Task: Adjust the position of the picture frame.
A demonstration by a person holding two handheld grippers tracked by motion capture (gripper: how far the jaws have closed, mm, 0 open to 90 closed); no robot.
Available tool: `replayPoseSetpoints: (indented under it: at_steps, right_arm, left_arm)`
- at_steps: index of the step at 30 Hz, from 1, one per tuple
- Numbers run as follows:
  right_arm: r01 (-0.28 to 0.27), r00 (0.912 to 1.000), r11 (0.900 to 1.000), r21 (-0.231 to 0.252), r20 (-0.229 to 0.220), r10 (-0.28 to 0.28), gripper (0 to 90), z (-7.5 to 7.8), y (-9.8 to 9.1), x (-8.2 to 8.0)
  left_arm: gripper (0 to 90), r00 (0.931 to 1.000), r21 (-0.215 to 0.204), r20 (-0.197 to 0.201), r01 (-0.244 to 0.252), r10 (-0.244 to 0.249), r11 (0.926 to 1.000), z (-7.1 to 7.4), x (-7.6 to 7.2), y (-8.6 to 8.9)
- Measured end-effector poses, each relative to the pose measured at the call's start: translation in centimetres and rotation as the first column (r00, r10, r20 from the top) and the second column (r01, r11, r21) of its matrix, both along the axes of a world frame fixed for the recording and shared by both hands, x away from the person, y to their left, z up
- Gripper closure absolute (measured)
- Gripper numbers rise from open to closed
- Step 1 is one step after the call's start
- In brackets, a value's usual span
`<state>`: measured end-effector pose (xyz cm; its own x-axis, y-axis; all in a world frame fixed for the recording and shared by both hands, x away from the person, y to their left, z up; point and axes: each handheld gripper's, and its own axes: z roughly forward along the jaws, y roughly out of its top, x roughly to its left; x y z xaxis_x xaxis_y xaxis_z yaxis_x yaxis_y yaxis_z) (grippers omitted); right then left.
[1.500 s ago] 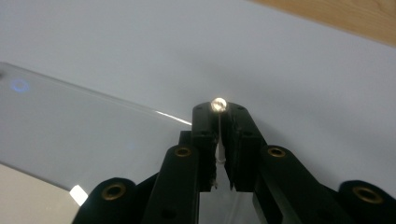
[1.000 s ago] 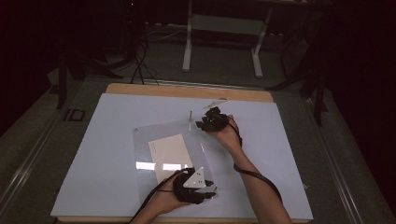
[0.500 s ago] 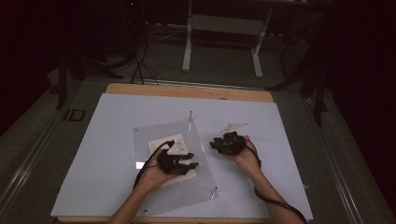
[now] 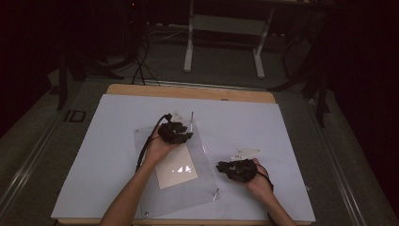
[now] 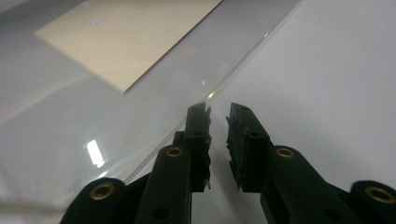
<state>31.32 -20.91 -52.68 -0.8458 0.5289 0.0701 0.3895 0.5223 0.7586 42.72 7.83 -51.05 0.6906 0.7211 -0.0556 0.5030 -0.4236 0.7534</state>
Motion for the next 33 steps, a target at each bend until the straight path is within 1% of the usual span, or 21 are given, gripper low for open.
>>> replayPoseSetpoints:
  at_steps: [2,4,9,12,13,14,16,17,18,19,20,21,22,24,25,26,27,28,29,32,33]
  right_arm:
    - [0.001,1.0,0.9999,0.011,-0.002,-0.001,77.5,0.1,-0.3,-0.7]
    - [0.001,1.0,0.9998,0.019,-0.002,-0.001,77.7,0.3,-0.6,-1.3]
    - [-0.058,0.9983,0.9979,0.03,0.008,0.058,77.9,0.7,-1.1,-3.1]
    - [-0.095,0.9954,0.9951,0.026,0.005,0.095,77.7,0.7,-1.2,-3.9]
    - [-0.115,0.9934,0.9931,0.026,0.004,0.114,76.7,0.7,-1.3,-4.2]
    - [-0.135,0.9908,0.9904,0.03,0.003,0.135,72.9,0.7,-1.4,-4.4]
    - [-0.171,0.9851,0.984,0.049,-0.006,0.172,72.7,0.7,-1.5,-4.7]
    - [-0.183,0.983,0.9819,0.049,-0.004,0.183,72.6,0.7,-1.5,-4.9]
    - [-0.196,0.9805,0.9793,0.049,-0.003,0.197,72.7,0.7,-1.4,-5.0]
    - [-0.196,0.9805,0.9793,0.049,-0.003,0.197,72.7,0.7,-1.4,-5.0]
    - [-0.209,0.9778,0.9766,0.052,-0.006,0.209,72.5,0.6,-1.4,-5.2]
    - [-0.221,0.9753,0.9744,0.043,-0.002,0.221,73.1,0.5,-1.3,-5.5]
    - [-0.223,0.9748,0.9742,0.034,-0.002,0.223,73.1,0.4,-1.3,-5.6]
    - [-0.238,0.9711,0.9707,0.032,-0.009,0.239,73.0,0.2,-1.5,-5.7]
    - [-0.238,0.9711,0.9707,0.032,-0.009,0.239,73.0,0.2,-1.5,-5.7]
    - [-0.257,0.9664,0.9661,0.029,-0.011,0.257,72.6,0.2,-1.5,-5.9]
    - [-0.257,0.9664,0.9661,0.029,-0.011,0.257,72.6,0.2,-1.5,-5.9]
    - [-0.286,0.9578,0.9574,0.038,-0.012,0.287,72.2,0.3,-1.4,-6.1]
    - [-0.286,0.9578,0.9574,0.038,-0.012,0.287,72.2,0.3,-1.4,-6.1]
    - [-0.293,0.956,0.9552,0.043,-0.004,0.293,72.5,0.3,-1.0,-6.3]
    - [-0.283,0.959,0.9582,0.04,0.006,0.283,72.5,0.3,-0.7,-6.4]
  left_arm:
    - [57.6,0.9996,-0.014,-0.015,-0.024,0.024,0.9996,-0.2,1.1,-0.1]
    - [57.6,0.999,-0.01,-0.026,-0.037,0.037,0.9993,-0.3,2.1,-0.3]
    - [58.2,0.9985,0.015,-0.028,-0.047,0.048,0.9988,-0.7,4.2,-1.4]
    - [59.6,0.996,0.016,-0.039,-0.08,0.081,0.9966,-1.0,5.5,-1.8]
    - [61.6,0.9948,0.017,-0.048,-0.089,0.09,0.9959,-1.0,5.8,-1.9]
    - [63.7,0.9944,0.016,-0.052,-0.091,0.092,0.9957,-1.0,6.0,-2.0]
    - [75.6,0.9945,0.044,-0.058,-0.085,0.088,0.9954,-1.1,6.3,-2.3]
    - [83.2,0.9946,0.045,-0.061,-0.082,0.084,0.9956,-1.1,6.3,-2.4]
    - [83.8,0.9954,0.066,-0.046,-0.08,0.084,0.9946,-1.1,6.2,-2.6]
    - [84.3,0.9954,0.066,-0.046,-0.08,0.084,0.9946,-1.1,6.2,-2.6]
    - [84.3,0.996,0.086,-0.04,-0.076,0.08,0.9934,-0.9,6.2,-2.8]
    - [84.1,0.996,0.087,-0.04,-0.077,0.08,0.9933,-0.9,6.2,-2.8]
    - [83.5,0.9962,0.083,-0.036,-0.076,0.079,0.9936,-0.9,6.2,-2.8]
    - [71.3,0.9961,0.057,-0.026,-0.083,0.085,0.9949,-0.7,6.3,-2.6]
    - [71.3,0.9956,0.048,-0.02,-0.09,0.091,0.9948,-0.7,6.3,-2.6]
    - [70.9,0.996,0.032,-0.023,-0.086,0.087,0.9958,-0.6,6.5,-2.7]
    - [71.0,0.996,0.032,-0.023,-0.086,0.087,0.9958,-0.6,6.5,-2.7]
    - [72.7,0.996,0.035,-0.022,-0.086,0.087,0.9957,-0.6,6.6,-2.8]
    - [72.7,0.9962,0.036,-0.024,-0.083,0.084,0.9959,-0.7,6.7,-2.8]
    - [78.4,0.996,0.027,-0.031,-0.082,0.083,0.9962,-0.9,6.9,-2.9]
    - [78.4,0.9951,0.007,-0.04,-0.09,0.091,0.9959,-1.2,7.1,-3.0]
